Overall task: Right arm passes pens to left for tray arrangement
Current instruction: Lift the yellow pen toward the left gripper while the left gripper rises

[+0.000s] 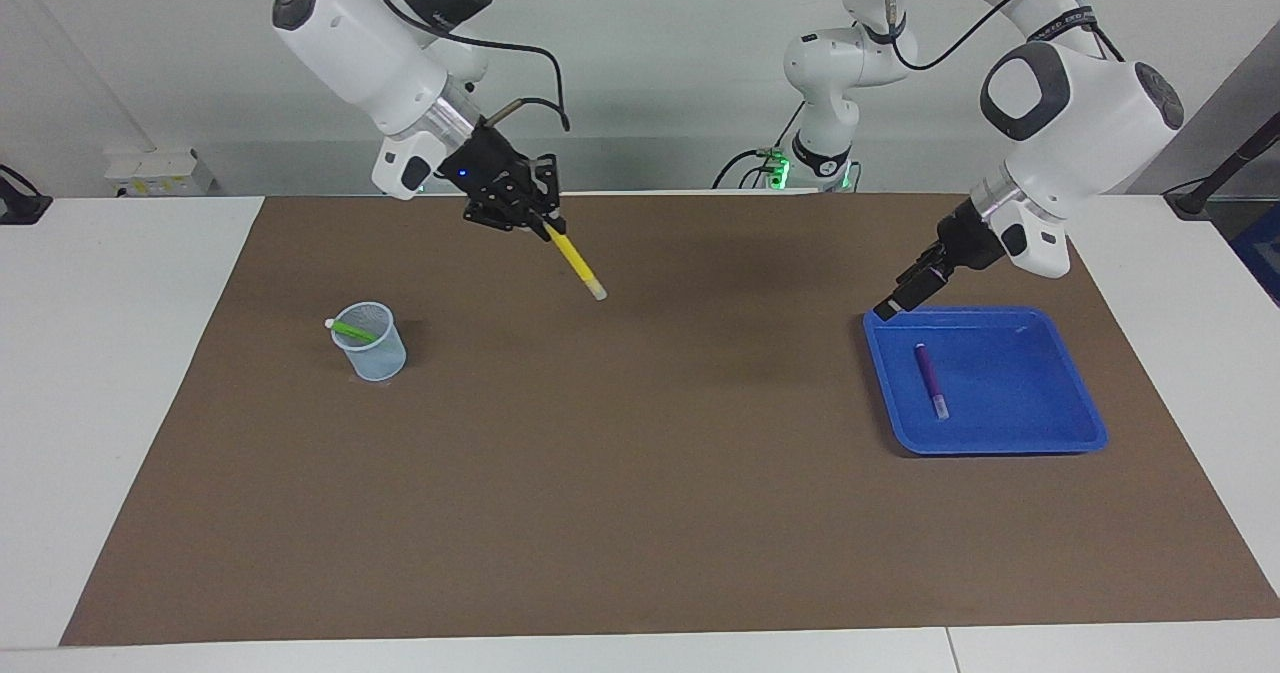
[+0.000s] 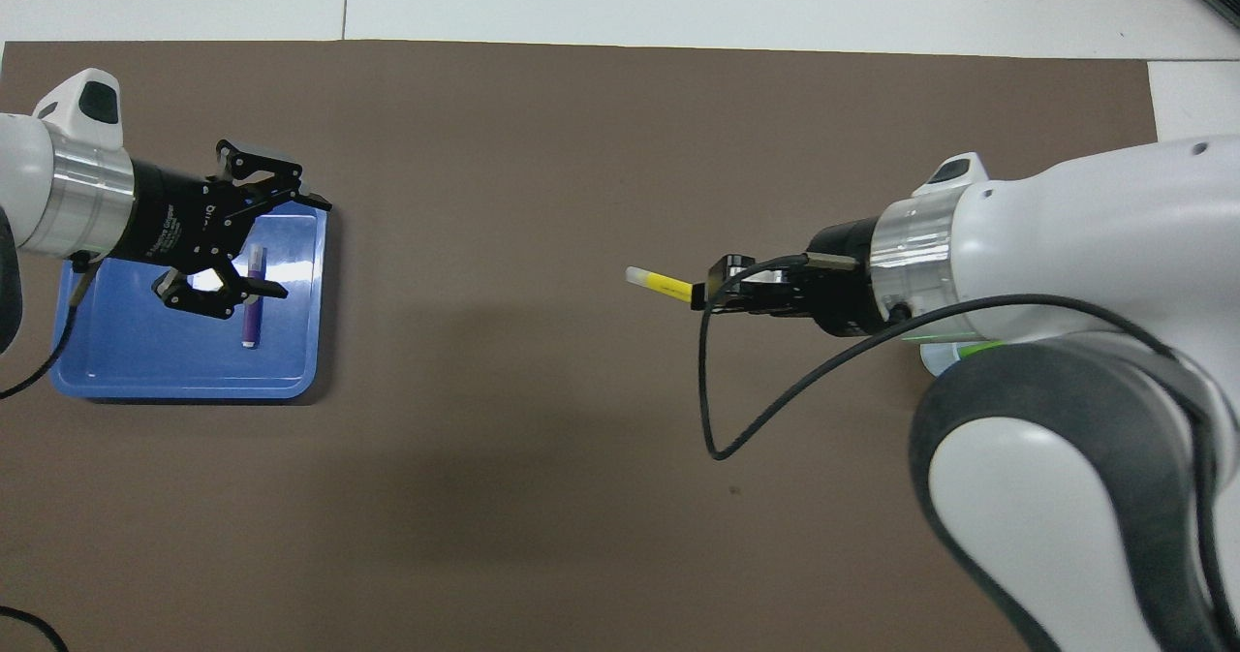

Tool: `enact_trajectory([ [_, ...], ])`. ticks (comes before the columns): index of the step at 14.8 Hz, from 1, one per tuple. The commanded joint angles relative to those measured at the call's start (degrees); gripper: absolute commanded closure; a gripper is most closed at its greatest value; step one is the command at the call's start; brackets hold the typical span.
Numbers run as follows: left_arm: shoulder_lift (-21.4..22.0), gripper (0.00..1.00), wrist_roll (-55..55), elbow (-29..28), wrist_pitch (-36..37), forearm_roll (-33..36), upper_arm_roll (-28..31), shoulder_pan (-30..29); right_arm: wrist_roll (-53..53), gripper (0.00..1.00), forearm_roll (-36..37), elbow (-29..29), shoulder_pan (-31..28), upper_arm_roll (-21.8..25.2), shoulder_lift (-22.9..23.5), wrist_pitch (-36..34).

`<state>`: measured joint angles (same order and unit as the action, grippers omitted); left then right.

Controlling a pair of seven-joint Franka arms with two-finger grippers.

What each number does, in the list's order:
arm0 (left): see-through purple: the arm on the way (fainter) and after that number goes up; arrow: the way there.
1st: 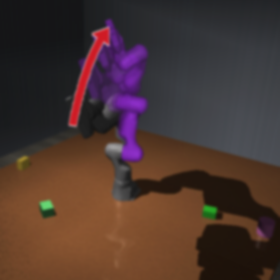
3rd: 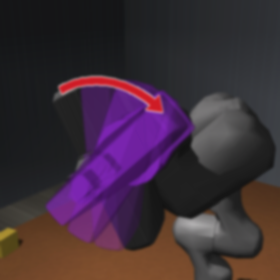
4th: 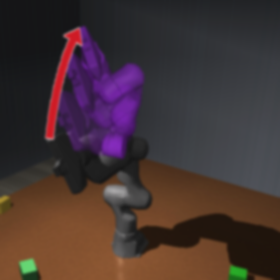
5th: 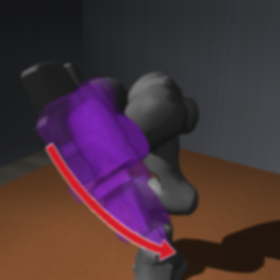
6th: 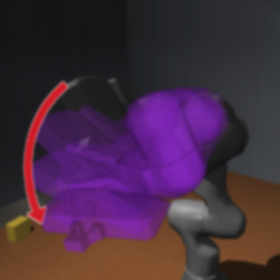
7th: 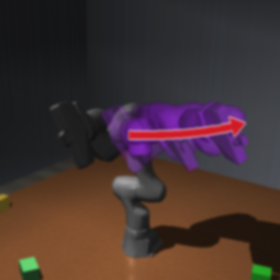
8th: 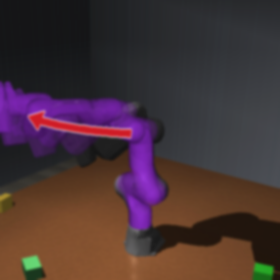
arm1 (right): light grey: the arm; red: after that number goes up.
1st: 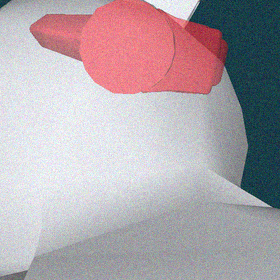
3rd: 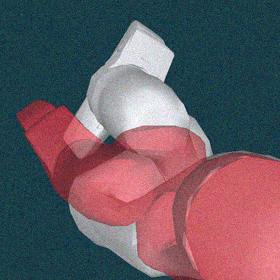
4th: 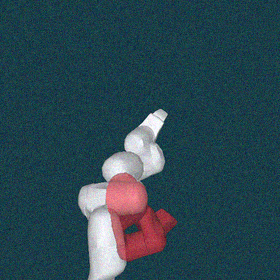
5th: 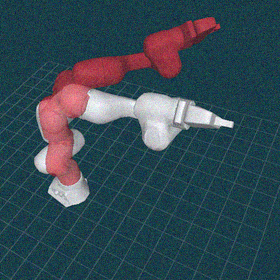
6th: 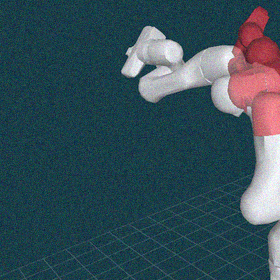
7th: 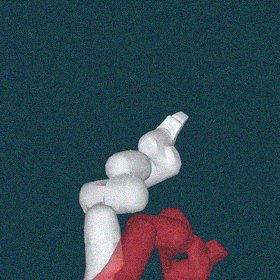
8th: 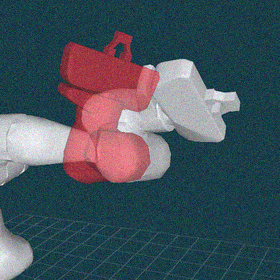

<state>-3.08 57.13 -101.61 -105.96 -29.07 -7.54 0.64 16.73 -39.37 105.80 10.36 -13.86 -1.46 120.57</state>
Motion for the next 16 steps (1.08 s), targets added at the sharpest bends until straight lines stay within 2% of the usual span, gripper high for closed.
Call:
enact_trajectory([
  [1,1.7,0.00,6.7,-1.1,-0.9,-4.0,0.7,2.2,2.5,1.00,-3.9,1.9,3.9,0.1,0.5,5.8],
  [5,2.6,0.00,16.2,-1.2,-1.4,-7.6,0.7,4.5,11.2,1.00,-5.5,1.8,10.7,0.1,3.8,18.6],
  [7,2.8,0.00,21.6,-2.2,-4.8,-9.1,0.7,5.5,13.7,1.00,-7.9,1.8,13.9,0.1,4.6,23.3],
  [11,4.3,0.00,23.5,-5.7,-9.9,-9.1,0.7,10.3,14.6,1.00,-7.9,1.9,14.5,0.2,4.7,23.5],
  [16,5.5,0.00,23.9,-7.7,-10.0,-9.0,0.8,12.7,14.7,1.00,-7.9,1.8,14.3,0.2,4.7,23.4],
])
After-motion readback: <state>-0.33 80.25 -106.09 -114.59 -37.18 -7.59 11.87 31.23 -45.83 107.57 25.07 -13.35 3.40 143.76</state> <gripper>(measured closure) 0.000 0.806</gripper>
